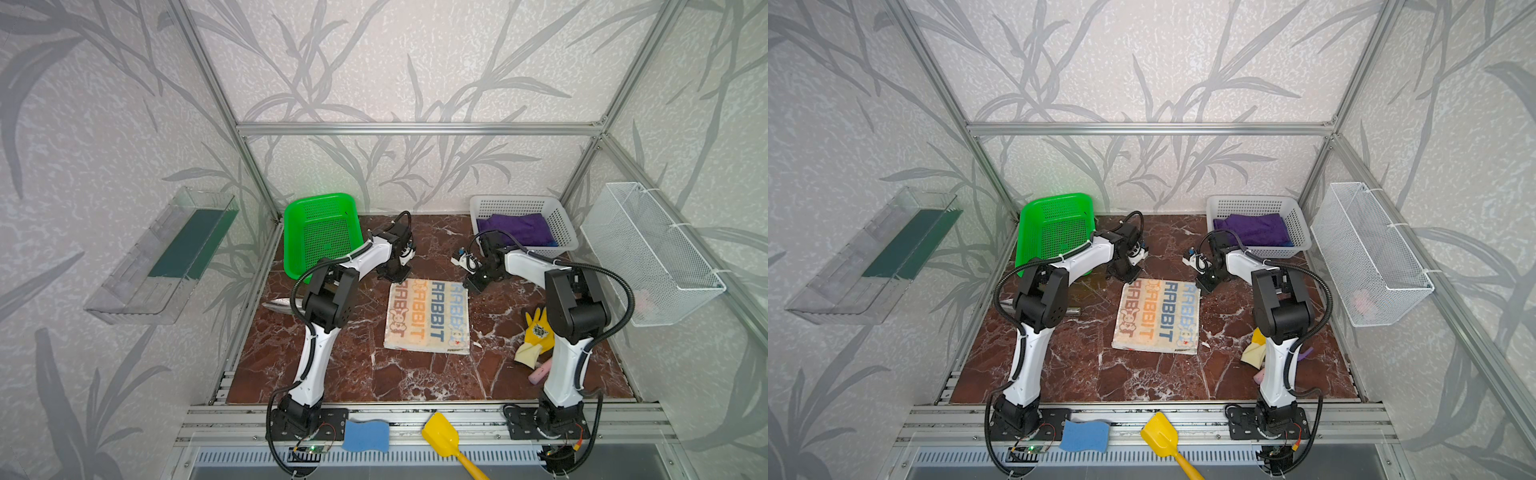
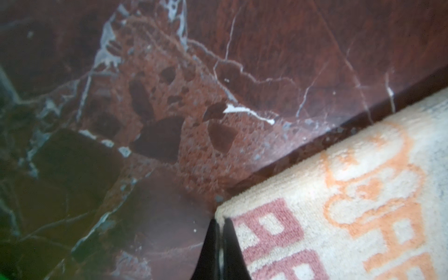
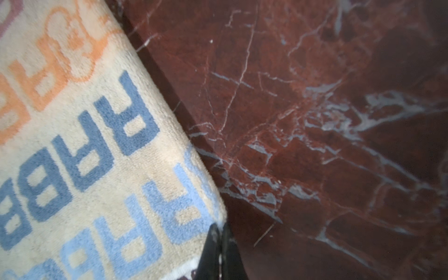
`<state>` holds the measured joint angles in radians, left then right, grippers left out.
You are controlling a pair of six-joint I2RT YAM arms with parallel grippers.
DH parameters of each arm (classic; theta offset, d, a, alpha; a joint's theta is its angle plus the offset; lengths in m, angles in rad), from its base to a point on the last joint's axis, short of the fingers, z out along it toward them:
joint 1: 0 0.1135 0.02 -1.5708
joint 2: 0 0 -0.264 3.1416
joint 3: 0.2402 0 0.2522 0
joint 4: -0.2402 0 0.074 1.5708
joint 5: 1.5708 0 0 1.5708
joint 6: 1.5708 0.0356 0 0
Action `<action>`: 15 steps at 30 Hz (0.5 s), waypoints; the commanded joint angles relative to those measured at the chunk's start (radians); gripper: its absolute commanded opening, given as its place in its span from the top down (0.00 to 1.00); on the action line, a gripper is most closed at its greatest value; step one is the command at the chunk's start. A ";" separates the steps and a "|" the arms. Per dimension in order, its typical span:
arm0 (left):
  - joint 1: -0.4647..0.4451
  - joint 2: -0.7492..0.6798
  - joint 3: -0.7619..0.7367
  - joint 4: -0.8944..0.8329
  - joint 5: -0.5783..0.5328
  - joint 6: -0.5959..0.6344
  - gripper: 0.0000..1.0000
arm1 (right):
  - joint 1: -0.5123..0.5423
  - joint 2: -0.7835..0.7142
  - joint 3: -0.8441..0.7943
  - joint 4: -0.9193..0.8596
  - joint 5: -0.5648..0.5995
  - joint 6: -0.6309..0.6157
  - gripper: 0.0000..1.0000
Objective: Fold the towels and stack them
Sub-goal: 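Fold the far edge of the RABBIT towel toward the robot with both grippers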
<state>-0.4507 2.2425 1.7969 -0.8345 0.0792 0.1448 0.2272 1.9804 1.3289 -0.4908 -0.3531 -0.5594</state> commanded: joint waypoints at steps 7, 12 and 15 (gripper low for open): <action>0.010 -0.174 -0.075 0.150 -0.207 0.024 1.00 | -0.003 -0.144 -0.086 0.304 -0.019 -0.084 1.00; 0.013 -0.220 -0.129 0.211 -0.244 0.036 1.00 | -0.009 -0.179 -0.183 0.519 -0.037 -0.142 1.00; 0.012 -0.291 -0.236 0.299 -0.239 0.041 1.00 | -0.014 -0.209 -0.252 0.620 -0.063 -0.161 1.00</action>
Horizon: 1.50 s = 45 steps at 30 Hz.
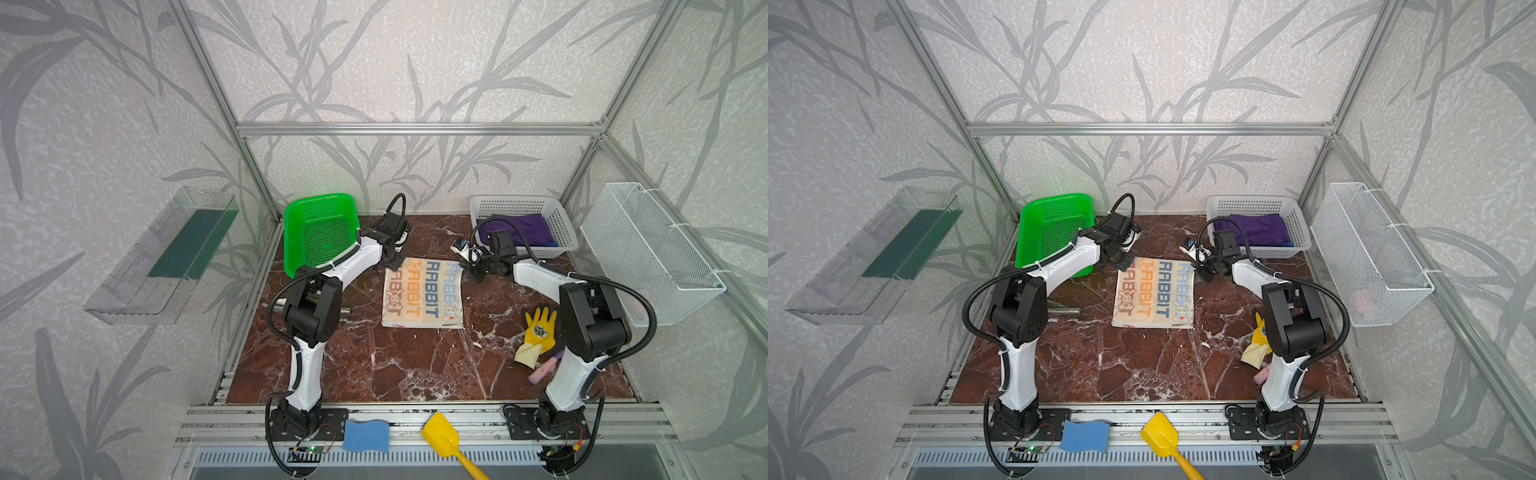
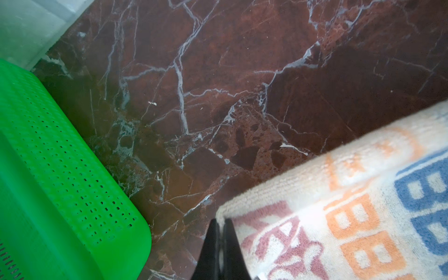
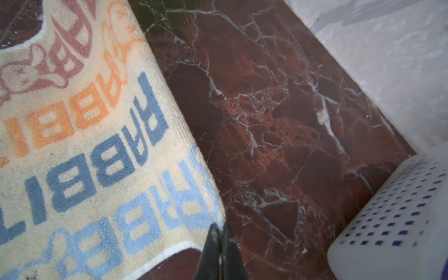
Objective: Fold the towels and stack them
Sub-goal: 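Fold the far edge of the RABBIT towel toward the robot with both grippers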
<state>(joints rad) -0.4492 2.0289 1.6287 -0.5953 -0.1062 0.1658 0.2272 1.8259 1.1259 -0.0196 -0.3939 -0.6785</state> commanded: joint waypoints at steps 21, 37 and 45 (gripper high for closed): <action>-0.057 -0.384 -0.415 0.042 0.025 -0.112 1.00 | 0.002 -0.318 -0.239 -0.207 -0.155 -0.193 1.00; -0.142 -0.470 -0.532 -0.004 -0.001 -0.211 1.00 | 0.094 -0.357 -0.230 -0.470 -0.114 -0.152 1.00; -0.167 -0.465 -0.552 -0.001 0.031 -0.234 1.00 | 0.115 -0.362 -0.239 -0.512 -0.066 -0.135 1.00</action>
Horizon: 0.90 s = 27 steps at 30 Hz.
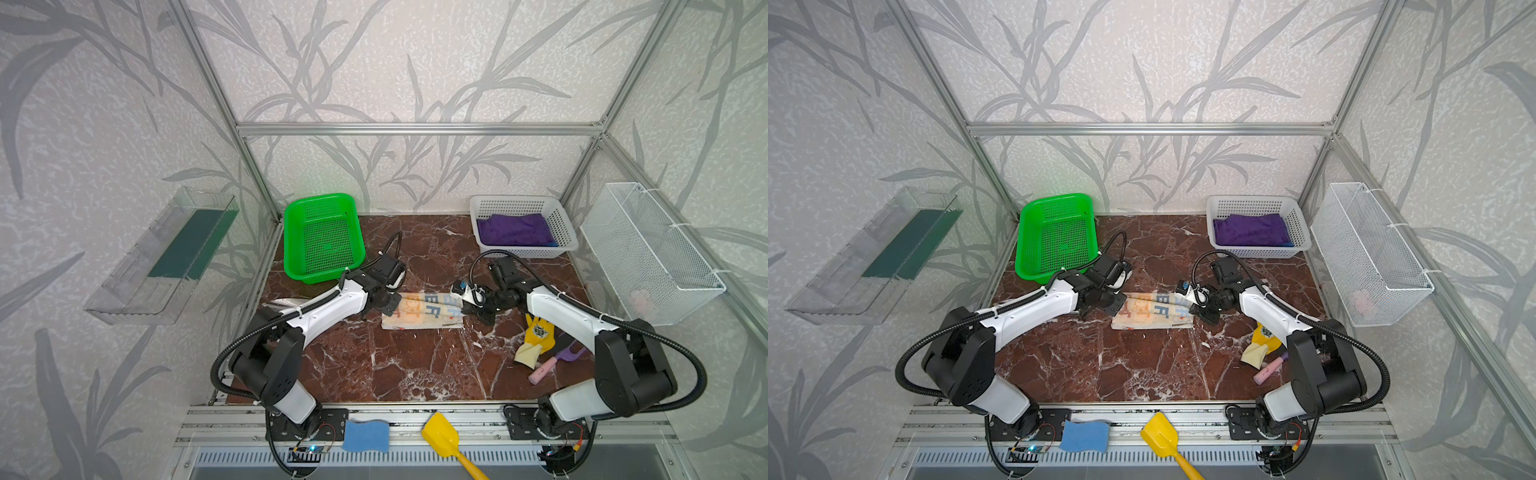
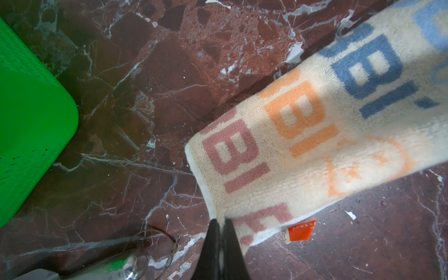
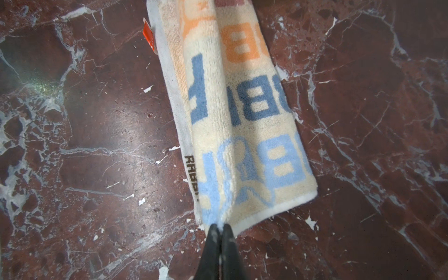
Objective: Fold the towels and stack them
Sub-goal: 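Fold the far edge of the RABBIT towel toward the robot with both grippers, then grasp the folded towel's end with the right gripper while the left gripper releases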
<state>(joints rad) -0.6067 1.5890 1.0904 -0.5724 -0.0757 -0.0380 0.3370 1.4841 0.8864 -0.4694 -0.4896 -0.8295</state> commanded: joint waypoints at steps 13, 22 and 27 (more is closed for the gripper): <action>-0.046 0.010 -0.072 -0.018 0.014 -0.097 0.89 | 0.069 0.080 -0.011 -0.089 0.077 0.022 0.80; -0.056 -0.067 -0.114 -0.041 0.014 -0.123 0.25 | 0.087 0.052 0.008 -0.141 0.122 0.088 0.55; -0.056 -0.145 -0.139 -0.018 0.032 -0.135 0.01 | 0.072 0.001 0.041 -0.106 0.158 0.278 0.50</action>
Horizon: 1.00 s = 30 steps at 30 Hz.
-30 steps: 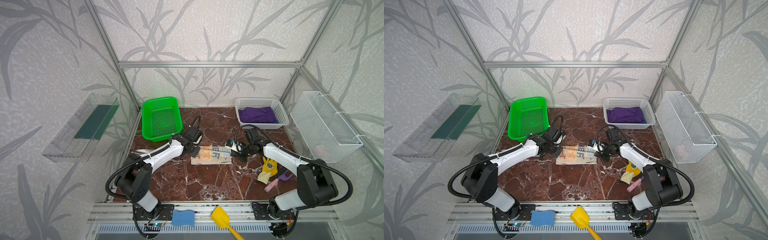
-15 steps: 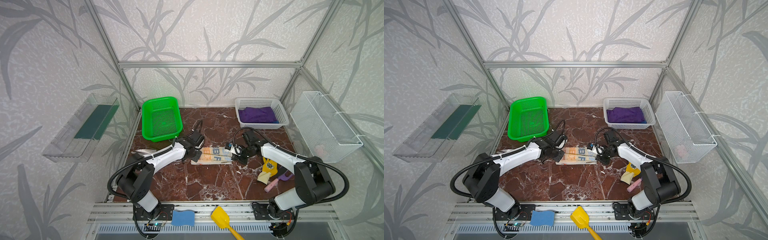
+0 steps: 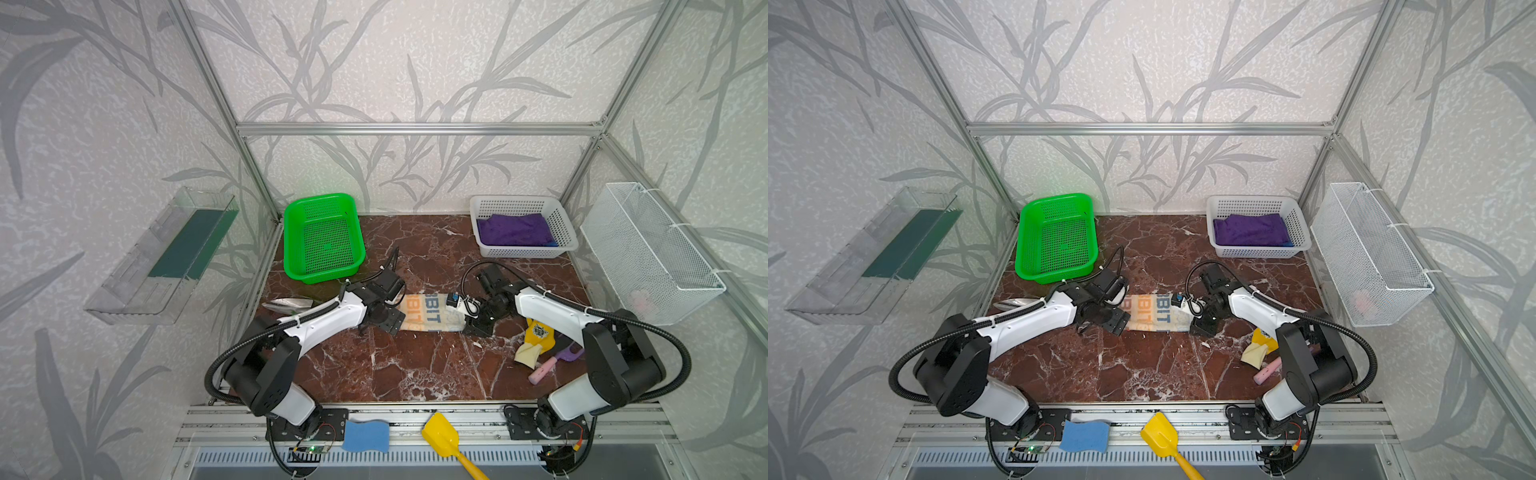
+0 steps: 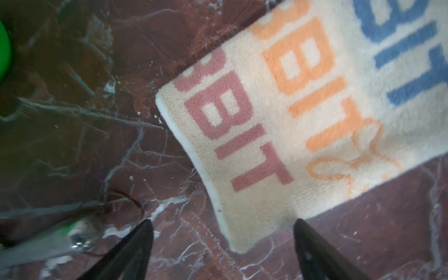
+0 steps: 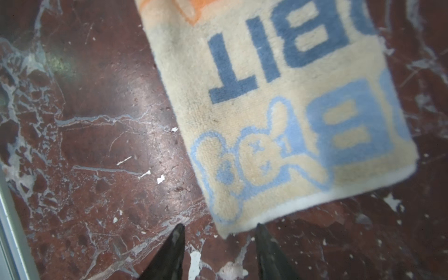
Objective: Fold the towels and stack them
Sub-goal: 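Grasp the folded towel's end with the right gripper while the left gripper releases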
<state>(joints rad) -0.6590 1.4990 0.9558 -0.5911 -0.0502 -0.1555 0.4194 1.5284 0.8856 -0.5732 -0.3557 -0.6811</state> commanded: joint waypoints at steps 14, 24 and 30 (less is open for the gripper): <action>-0.005 0.063 0.011 0.140 0.089 -0.097 0.42 | -0.123 0.169 0.151 0.003 -0.010 0.793 0.51; -0.003 0.160 -0.037 0.229 0.066 -0.115 0.52 | -0.124 0.205 0.058 0.126 -0.112 0.868 0.48; -0.002 0.196 -0.069 0.261 0.065 -0.118 0.58 | -0.123 0.230 0.013 0.208 -0.118 0.929 0.44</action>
<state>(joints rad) -0.6601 1.6699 0.9081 -0.3489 0.0265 -0.2550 0.2928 1.7229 0.9375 -0.4053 -0.4732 0.1997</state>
